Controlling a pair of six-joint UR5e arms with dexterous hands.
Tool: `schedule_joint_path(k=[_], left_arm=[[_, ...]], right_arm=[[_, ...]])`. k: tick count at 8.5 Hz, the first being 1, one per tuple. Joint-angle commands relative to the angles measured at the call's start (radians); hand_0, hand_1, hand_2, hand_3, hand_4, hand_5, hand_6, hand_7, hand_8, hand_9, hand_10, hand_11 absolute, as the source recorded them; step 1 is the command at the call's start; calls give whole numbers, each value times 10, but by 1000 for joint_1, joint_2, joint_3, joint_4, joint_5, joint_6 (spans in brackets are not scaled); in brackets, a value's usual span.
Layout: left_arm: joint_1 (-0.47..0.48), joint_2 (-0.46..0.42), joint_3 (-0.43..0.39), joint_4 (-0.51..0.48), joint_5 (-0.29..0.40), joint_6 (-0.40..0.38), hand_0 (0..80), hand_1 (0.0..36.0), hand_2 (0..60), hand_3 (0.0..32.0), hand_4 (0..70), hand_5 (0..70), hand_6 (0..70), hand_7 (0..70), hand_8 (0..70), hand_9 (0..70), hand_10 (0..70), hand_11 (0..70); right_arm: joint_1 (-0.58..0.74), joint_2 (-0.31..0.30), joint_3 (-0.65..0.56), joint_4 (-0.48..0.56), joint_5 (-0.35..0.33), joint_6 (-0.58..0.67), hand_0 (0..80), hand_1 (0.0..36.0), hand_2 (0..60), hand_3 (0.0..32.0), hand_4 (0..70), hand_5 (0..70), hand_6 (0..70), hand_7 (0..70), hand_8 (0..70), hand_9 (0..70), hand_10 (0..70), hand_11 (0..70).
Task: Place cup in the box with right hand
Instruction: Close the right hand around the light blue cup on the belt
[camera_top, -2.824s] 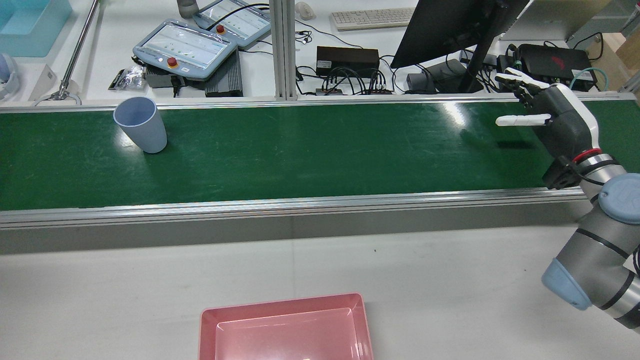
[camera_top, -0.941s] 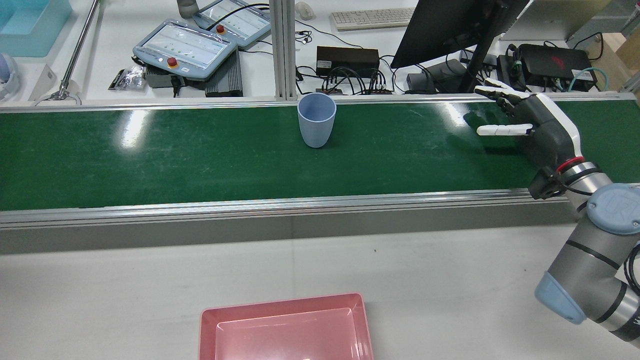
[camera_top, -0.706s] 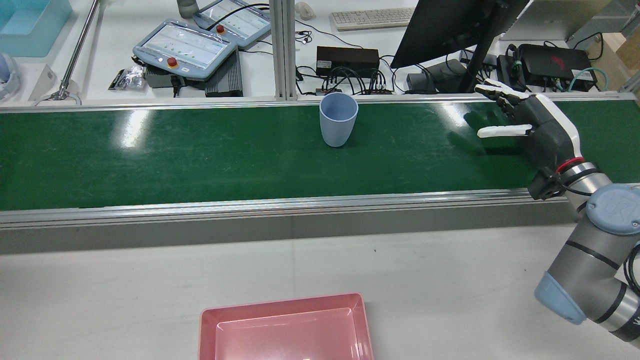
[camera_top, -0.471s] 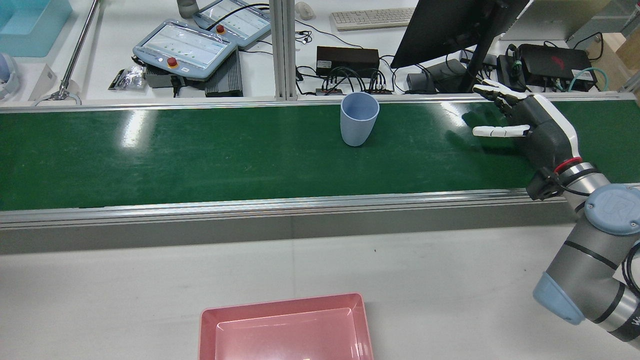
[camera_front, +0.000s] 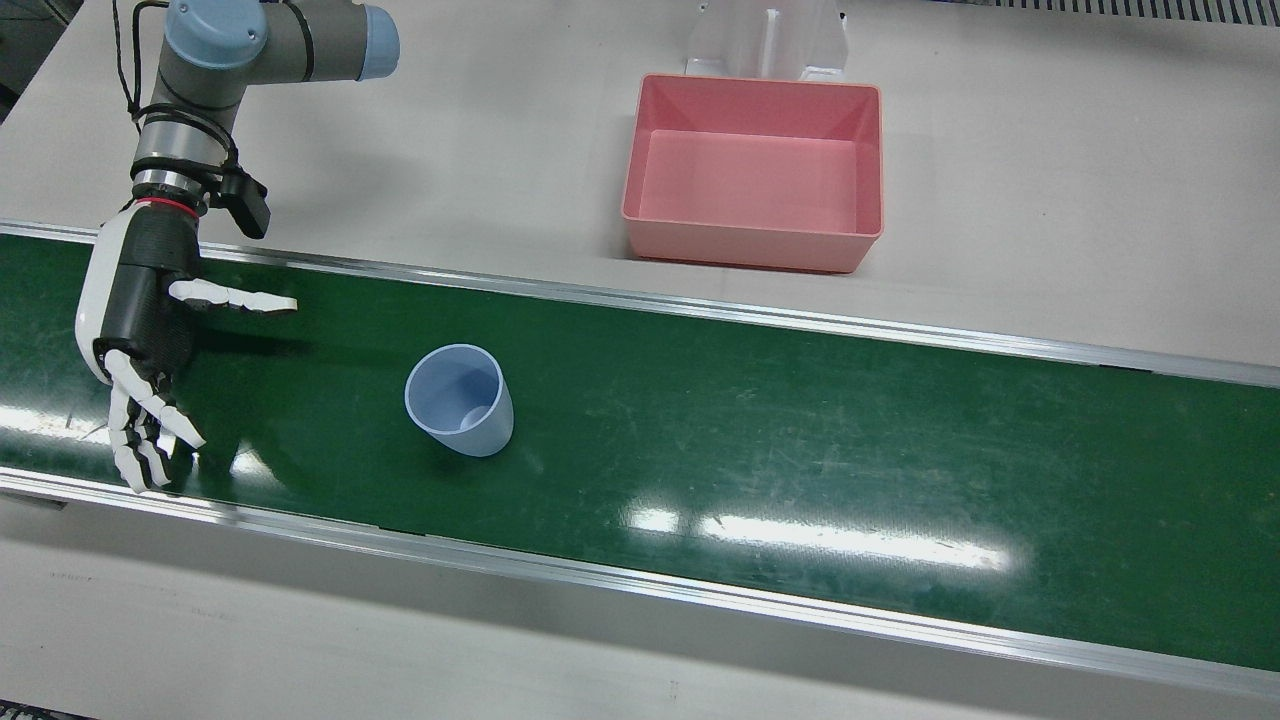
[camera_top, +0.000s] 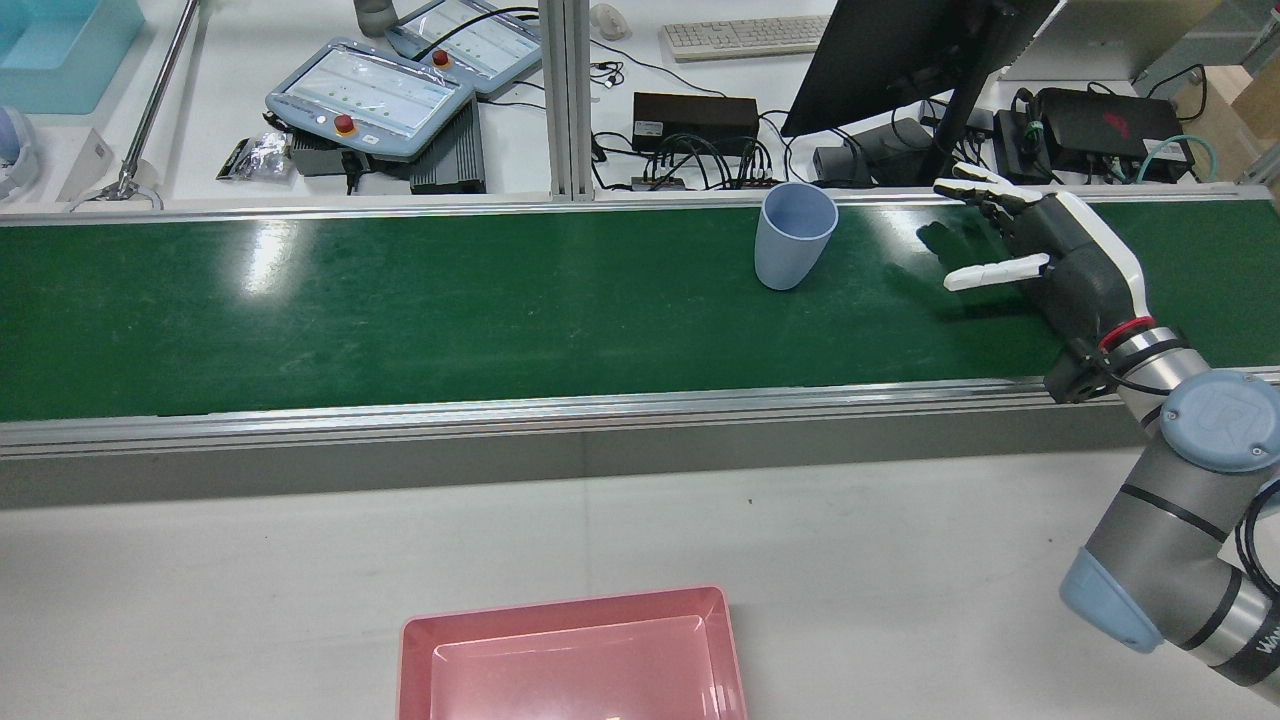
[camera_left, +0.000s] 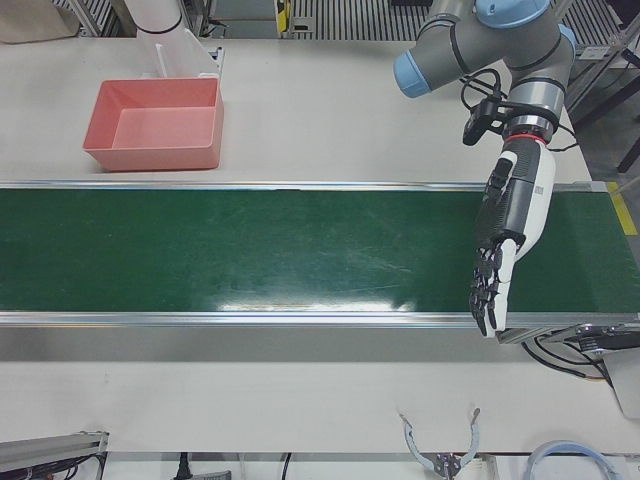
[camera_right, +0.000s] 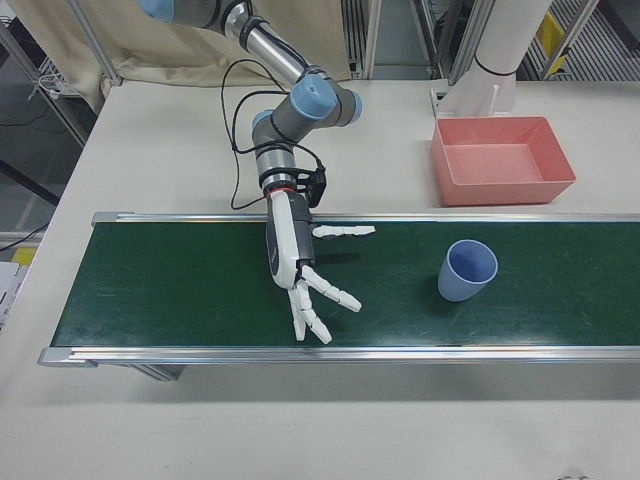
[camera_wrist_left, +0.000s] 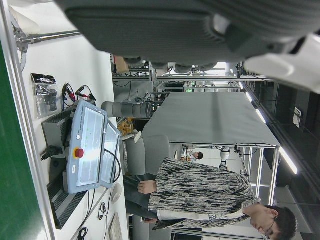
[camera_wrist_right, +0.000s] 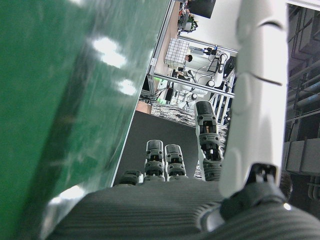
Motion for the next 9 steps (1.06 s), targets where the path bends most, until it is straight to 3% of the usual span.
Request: schedule_joint_path(k=[1, 2, 4, 5, 6, 7, 8, 9], left_arm=[[0, 0, 0, 0, 0, 0, 0, 0, 0, 0, 0, 0, 0, 0, 0, 0, 0, 0], [0, 0, 0, 0, 0, 0, 0, 0, 0, 0, 0, 0, 0, 0, 0, 0, 0, 0], [0, 0, 0, 0, 0, 0, 0, 0, 0, 0, 0, 0, 0, 0, 0, 0, 0, 0], [0, 0, 0, 0, 0, 0, 0, 0, 0, 0, 0, 0, 0, 0, 0, 0, 0, 0], [0, 0, 0, 0, 0, 0, 0, 0, 0, 0, 0, 0, 0, 0, 0, 0, 0, 0], [0, 0, 1, 0, 0, 0, 0, 0, 0, 0, 0, 0, 0, 0, 0, 0, 0, 0], [0, 0, 1, 0, 0, 0, 0, 0, 0, 0, 0, 0, 0, 0, 0, 0, 0, 0], [0, 0, 3, 0, 0, 0, 0, 0, 0, 0, 0, 0, 0, 0, 0, 0, 0, 0]], right_arm=[[-5, 9, -1, 0, 0, -5, 615, 190, 0, 0, 170, 80, 58, 183, 96, 173, 15, 45], [-8, 9, -1, 0, 0, -9, 602, 208, 52, 0, 154, 79, 59, 184, 97, 175, 13, 43], [-11, 10, -1, 0, 2, -11, 599, 207, 53, 0, 159, 79, 59, 187, 97, 175, 13, 43], [-11, 10, -1, 0, 2, -12, 605, 197, 26, 0, 174, 78, 59, 186, 98, 175, 14, 44], [-9, 10, -1, -3, 3, -12, 586, 224, 108, 0, 139, 79, 59, 189, 98, 177, 15, 46], [-6, 10, 1, -9, 21, -12, 603, 197, 26, 0, 180, 78, 60, 193, 99, 178, 16, 47], [-5, 9, 7, -37, 70, -12, 586, 214, 85, 0, 164, 78, 63, 205, 105, 188, 19, 51], [-5, 10, 34, -125, 77, -8, 577, 259, 240, 0, 202, 84, 80, 278, 133, 237, 33, 71]])
